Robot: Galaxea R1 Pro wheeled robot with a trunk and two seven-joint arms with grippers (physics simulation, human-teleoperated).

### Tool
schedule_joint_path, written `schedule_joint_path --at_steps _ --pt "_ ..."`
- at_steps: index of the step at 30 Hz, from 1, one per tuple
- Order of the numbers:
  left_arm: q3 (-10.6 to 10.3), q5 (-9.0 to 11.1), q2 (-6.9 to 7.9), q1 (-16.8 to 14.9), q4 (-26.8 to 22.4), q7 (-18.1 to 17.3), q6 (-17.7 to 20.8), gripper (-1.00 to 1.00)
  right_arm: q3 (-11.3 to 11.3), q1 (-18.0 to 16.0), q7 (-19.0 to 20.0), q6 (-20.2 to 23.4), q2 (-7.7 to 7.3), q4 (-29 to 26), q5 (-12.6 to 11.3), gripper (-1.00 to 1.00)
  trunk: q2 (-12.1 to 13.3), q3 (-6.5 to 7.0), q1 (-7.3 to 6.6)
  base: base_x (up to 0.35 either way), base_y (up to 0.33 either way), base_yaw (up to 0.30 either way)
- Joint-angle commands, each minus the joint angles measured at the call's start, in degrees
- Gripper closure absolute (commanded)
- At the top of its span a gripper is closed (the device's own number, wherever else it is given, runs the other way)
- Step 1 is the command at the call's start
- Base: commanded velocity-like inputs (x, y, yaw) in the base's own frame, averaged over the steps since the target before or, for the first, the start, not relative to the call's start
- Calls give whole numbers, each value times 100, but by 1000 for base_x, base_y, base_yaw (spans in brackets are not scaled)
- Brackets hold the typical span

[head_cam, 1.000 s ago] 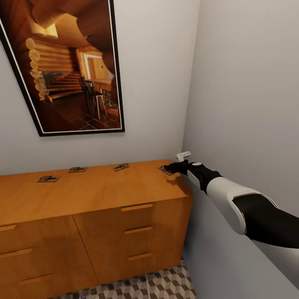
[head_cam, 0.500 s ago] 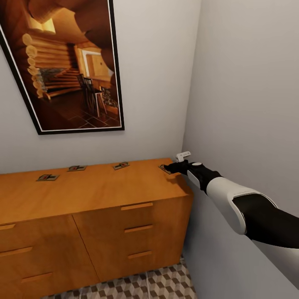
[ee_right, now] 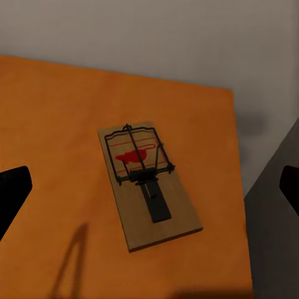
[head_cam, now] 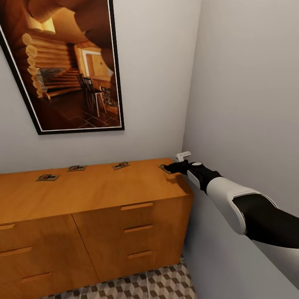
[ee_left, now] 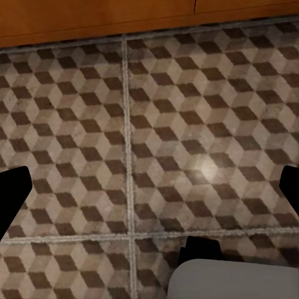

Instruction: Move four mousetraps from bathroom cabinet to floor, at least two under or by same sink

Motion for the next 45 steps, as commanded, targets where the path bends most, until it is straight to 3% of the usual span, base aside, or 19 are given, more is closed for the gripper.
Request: schedule_joint_path --at_steps 1,24,36,45 --pt "3 7 0 1 -4 1 -11 -100 24 -2 10 30 1 -10 7 -100 -3 -7 0 0 0 0" --pt "3 7 0 1 -4 1 -11 -100 20 -2 19 27 5 -10 7 -100 -3 -187 0 0 0 0" --pt "3 7 0 1 4 1 -11 -100 18 -2 578 -49 -46 -10 20 -100 -3 -207 0 0 0 0" --pt "3 5 0 1 4 1 -11 -100 18 -2 649 -57 -52 -10 24 -100 -3 -207 0 0 0 0"
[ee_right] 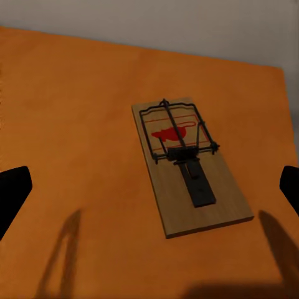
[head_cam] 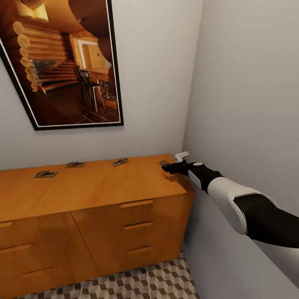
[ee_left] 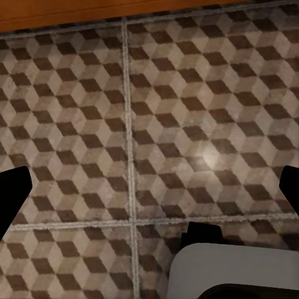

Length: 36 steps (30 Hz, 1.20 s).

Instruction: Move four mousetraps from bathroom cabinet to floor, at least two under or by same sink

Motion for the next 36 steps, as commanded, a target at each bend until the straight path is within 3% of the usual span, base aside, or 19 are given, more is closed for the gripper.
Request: schedule_joint_path --at_steps 1,36 --pt "3 7 0 1 -4 1 -11 -100 17 -2 17 29 -1 -11 9 -100 -3 -5 0 0 0 0" --pt "11 7 2 1 66 1 -11 -100 17 -1 17 28 -1 -11 1 -100 -3 -5 0 30 0 0"
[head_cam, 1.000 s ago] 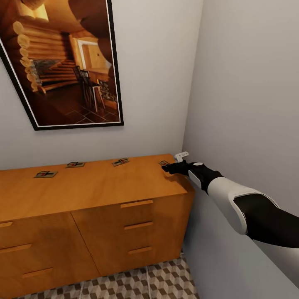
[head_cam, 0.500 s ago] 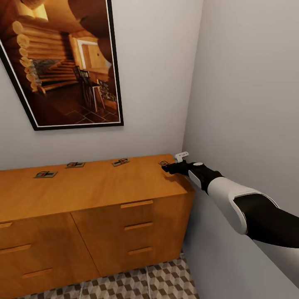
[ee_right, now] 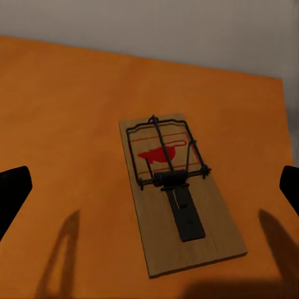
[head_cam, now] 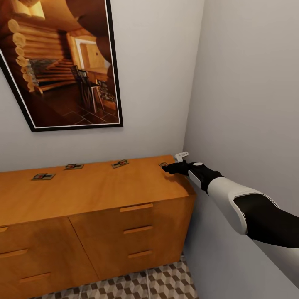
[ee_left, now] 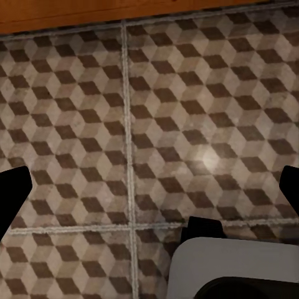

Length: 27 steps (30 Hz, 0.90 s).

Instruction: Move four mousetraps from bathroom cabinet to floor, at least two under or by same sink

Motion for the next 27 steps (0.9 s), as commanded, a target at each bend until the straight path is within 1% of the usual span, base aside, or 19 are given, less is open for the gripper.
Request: schedule_joint_path --at_steps 1,5,20,27 --pt "3 7 -1 1 -4 1 -11 -100 17 -2 10 29 1 -11 8 -100 -3 -5 0 14 0 0" --pt "3 7 -2 1 -4 1 -11 -100 17 -3 8 29 5 -11 8 -100 -3 -5 0 49 0 0" --pt "3 8 -1 1 -4 1 -11 -100 17 -1 7 10 8 -11 8 -100 -3 -5 0 126 0 0" --pt "3 7 -2 1 -4 1 -11 -100 17 1 7 4 8 -11 8 -100 -3 -5 0 46 0 0"
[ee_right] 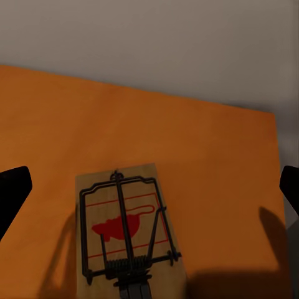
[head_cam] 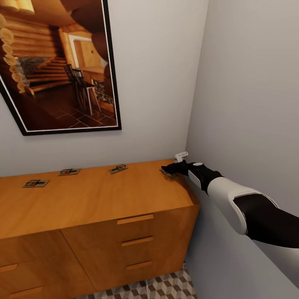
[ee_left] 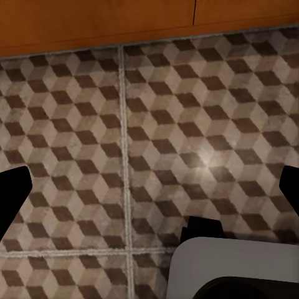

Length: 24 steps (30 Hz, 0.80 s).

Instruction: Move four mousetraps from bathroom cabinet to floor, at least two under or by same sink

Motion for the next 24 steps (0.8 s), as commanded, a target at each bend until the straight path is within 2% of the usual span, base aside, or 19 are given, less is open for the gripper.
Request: schedule_joint_path --at_steps 1,24 --pt "1 7 0 1 -4 1 -11 -100 17 -1 11 29 0 -11 8 -100 -3 -5 0 12 0 0" --pt "1 7 2 1 -4 1 -11 -100 17 32 28 25 37 92 0 -100 -3 -5 0 2 0 0"
